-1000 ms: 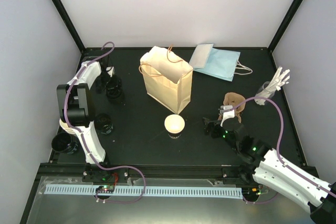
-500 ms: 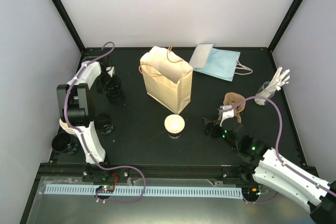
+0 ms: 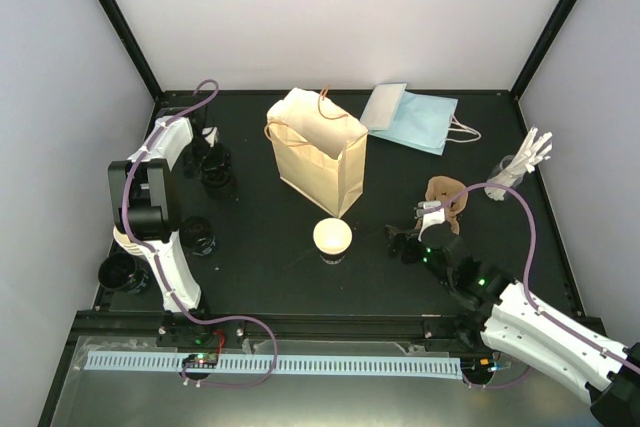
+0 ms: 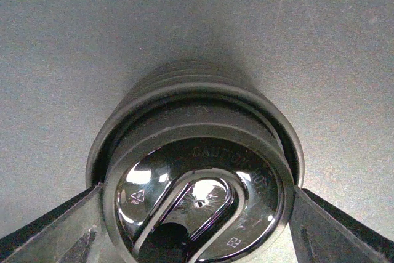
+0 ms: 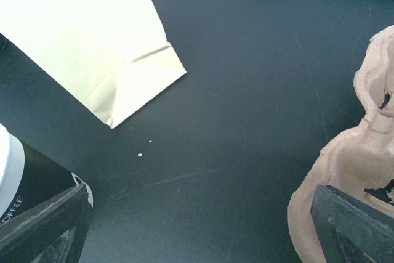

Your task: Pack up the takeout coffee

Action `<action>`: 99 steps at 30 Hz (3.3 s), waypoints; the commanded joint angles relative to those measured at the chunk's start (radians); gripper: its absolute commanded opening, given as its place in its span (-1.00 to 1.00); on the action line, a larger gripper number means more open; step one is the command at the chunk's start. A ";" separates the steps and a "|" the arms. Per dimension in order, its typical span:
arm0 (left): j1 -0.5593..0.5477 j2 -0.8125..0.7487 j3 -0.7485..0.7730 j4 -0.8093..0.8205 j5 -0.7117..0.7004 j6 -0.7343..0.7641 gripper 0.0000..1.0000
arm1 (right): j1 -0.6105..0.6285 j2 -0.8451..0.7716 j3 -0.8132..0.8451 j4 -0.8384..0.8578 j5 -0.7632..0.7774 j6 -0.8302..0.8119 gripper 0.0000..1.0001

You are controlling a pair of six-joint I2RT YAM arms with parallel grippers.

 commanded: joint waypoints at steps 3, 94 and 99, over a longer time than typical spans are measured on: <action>0.002 0.005 0.018 -0.026 -0.042 -0.001 0.63 | -0.006 0.003 0.003 0.036 0.007 0.001 1.00; -0.249 -0.621 -0.250 -0.081 0.098 -0.100 0.51 | -0.005 0.046 0.017 0.039 0.000 -0.002 1.00; -0.454 -0.780 -0.395 -0.017 0.192 -0.189 0.51 | -0.007 0.041 0.028 0.016 -0.020 0.003 1.00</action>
